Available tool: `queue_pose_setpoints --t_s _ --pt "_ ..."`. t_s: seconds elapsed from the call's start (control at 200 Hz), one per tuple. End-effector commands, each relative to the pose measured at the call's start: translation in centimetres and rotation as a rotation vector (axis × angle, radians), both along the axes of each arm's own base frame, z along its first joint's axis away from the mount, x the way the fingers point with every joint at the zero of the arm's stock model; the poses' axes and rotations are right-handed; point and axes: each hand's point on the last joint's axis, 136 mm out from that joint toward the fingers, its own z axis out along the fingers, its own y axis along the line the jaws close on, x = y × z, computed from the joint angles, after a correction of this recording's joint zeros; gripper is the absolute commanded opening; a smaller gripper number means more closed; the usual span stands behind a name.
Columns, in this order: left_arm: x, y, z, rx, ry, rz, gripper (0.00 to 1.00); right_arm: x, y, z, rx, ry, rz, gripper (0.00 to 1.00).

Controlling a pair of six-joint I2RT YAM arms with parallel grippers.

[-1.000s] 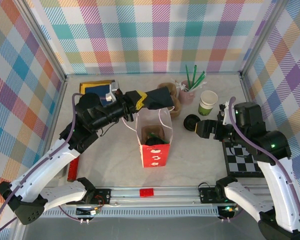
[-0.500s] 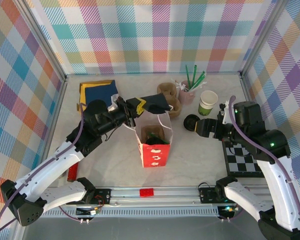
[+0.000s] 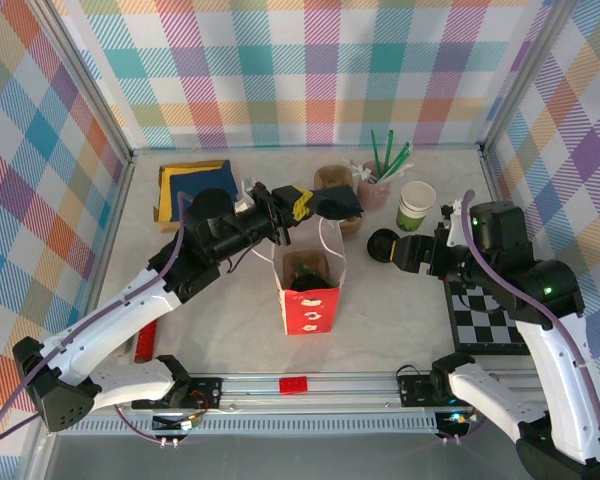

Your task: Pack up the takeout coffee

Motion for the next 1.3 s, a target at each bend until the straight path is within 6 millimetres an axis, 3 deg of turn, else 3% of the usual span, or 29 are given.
queue_pose_setpoints --t_s 0.0,0.145,0.39,0.63,0.91,1.151,1.296 --pt "-0.9 0.7 2.5 -0.070 -0.055 0.028 0.00 -0.2 -0.1 1.3 0.012 -0.043 0.004 0.94" --pt "-0.7 0.1 2.4 -0.099 -0.042 0.017 0.00 -0.2 0.1 1.6 0.028 -0.043 0.004 0.94" --pt "-0.3 0.7 -1.0 -0.108 0.027 0.061 0.00 -0.6 -0.2 1.9 0.022 -0.048 -0.001 0.94" --pt "0.0 0.8 -3.0 -0.135 0.062 0.075 0.00 -0.5 -0.1 1.7 0.026 -0.038 0.002 0.93" --pt "0.3 0.1 -2.2 -0.187 0.055 0.067 0.00 -0.3 0.0 2.1 0.031 -0.042 -0.001 0.93" --pt "0.1 -1.5 0.2 -0.172 0.009 0.028 0.00 -0.4 0.0 2.3 0.033 -0.045 0.000 0.92" --pt "0.0 -1.2 0.1 -0.164 0.012 0.045 0.00 -0.5 0.0 2.3 0.032 -0.049 0.001 0.92"
